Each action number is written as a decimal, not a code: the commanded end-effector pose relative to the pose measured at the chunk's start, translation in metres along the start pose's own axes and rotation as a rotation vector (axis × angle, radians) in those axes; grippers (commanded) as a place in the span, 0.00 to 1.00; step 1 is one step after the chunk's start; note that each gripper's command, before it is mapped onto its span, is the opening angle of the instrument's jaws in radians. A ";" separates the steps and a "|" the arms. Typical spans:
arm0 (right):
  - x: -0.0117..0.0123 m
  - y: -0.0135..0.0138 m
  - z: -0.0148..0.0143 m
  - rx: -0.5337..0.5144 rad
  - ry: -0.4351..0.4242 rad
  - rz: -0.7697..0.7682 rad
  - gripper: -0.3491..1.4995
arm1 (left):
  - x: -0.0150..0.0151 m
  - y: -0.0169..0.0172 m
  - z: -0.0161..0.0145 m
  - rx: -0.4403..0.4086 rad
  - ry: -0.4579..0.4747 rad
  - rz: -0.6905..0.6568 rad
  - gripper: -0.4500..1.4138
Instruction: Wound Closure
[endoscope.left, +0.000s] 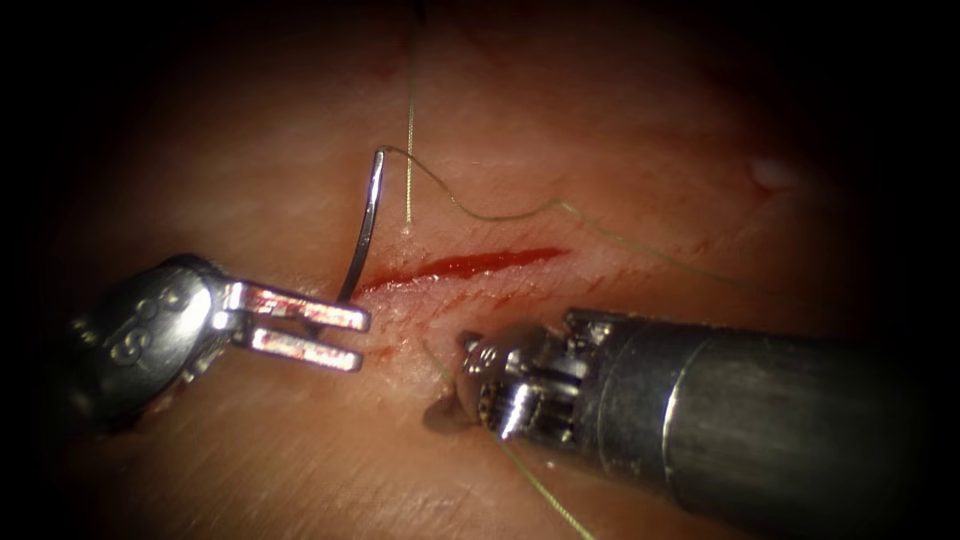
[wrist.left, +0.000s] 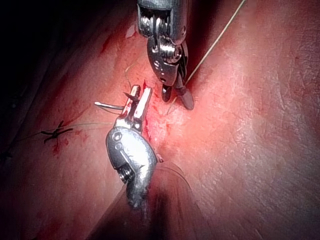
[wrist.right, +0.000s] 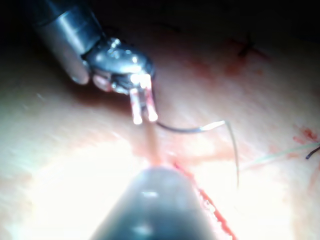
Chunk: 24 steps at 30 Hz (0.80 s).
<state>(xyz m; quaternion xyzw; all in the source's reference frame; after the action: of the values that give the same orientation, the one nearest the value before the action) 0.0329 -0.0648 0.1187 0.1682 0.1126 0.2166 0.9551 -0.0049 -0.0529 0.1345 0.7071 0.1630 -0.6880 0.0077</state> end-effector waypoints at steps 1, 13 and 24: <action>0.0000 0.0002 0.0009 0.018 -0.005 -0.001 0.66 | -0.0007 -0.0004 0.0003 0.000 0.001 0.001 0.00; -0.0026 -0.0010 0.0000 0.104 -0.017 -0.028 0.00 | -0.0007 -0.0001 0.0004 -0.009 0.003 0.003 0.00; -0.0068 -0.0027 -0.0021 0.141 -0.016 -0.041 0.00 | -0.0010 0.0000 0.0007 -0.019 0.005 -0.006 0.00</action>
<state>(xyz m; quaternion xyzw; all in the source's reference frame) 0.0268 -0.0696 0.1162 0.2348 0.1231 0.1886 0.9456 -0.0052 -0.0535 0.1347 0.7075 0.1717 -0.6854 0.0123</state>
